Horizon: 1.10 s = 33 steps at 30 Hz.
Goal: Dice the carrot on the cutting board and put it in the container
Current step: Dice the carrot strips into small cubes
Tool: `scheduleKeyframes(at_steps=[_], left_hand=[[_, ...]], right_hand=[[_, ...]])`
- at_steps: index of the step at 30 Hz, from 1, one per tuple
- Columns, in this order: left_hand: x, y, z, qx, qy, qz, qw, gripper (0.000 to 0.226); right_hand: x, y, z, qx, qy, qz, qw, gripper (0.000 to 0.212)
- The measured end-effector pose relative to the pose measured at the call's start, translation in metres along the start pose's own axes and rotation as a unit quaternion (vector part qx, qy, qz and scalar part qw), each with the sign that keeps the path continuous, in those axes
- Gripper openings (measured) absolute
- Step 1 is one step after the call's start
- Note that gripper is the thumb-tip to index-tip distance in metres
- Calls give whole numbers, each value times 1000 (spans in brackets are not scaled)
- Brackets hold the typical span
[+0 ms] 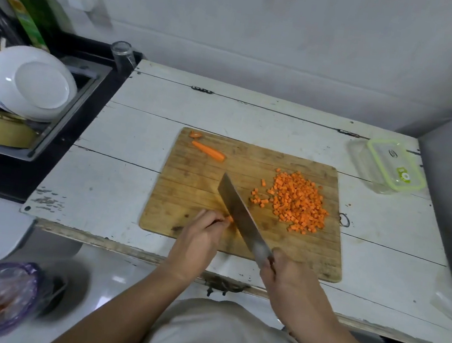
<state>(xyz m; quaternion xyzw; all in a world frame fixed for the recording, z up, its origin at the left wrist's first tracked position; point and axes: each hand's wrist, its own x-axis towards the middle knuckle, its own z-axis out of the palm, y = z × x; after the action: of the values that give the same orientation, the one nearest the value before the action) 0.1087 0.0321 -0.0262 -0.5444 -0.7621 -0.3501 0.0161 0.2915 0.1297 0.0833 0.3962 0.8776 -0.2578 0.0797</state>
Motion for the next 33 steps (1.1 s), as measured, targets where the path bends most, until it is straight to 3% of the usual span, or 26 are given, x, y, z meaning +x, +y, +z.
scheduleKeyframes(at_steps=[4, 11, 14, 16, 18, 21, 23, 25, 29, 33], left_hand=[[4, -2, 1, 4, 5, 2, 1000, 25], [1, -2, 1, 12, -4, 1, 1000, 26], [-8, 0, -4, -20, 13, -41, 999, 20], [-9, 6, -13, -59, 32, -117, 991, 18], [-3, 15, -23, -108, 9, -253, 961, 15], [19, 21, -31, -234, -62, -465, 852, 6], [29, 21, -31, -278, -98, -516, 804, 3], [33, 20, -30, -235, -133, -499, 824, 8], [33, 22, -25, -61, -158, -396, 902, 10], [36, 25, -21, -30, -134, -349, 927, 22]], right_hand=[[-3, -10, 9, -5, -28, 30, 999, 19], [41, -28, 1, 12, -9, 33, 999, 23], [27, -14, -6, 8, 2, 29, 1000, 20], [15, -7, -8, 11, 2, 26, 1000, 17], [10, -4, -8, 20, -1, 29, 999, 23], [3, -7, -3, 26, -16, 20, 999, 31], [1, -9, -2, 31, -25, 19, 999, 30], [4, -10, -2, 31, -27, 24, 999, 26], [13, -9, -5, 23, -25, 39, 999, 19], [18, -3, -10, 27, -18, 43, 999, 18]])
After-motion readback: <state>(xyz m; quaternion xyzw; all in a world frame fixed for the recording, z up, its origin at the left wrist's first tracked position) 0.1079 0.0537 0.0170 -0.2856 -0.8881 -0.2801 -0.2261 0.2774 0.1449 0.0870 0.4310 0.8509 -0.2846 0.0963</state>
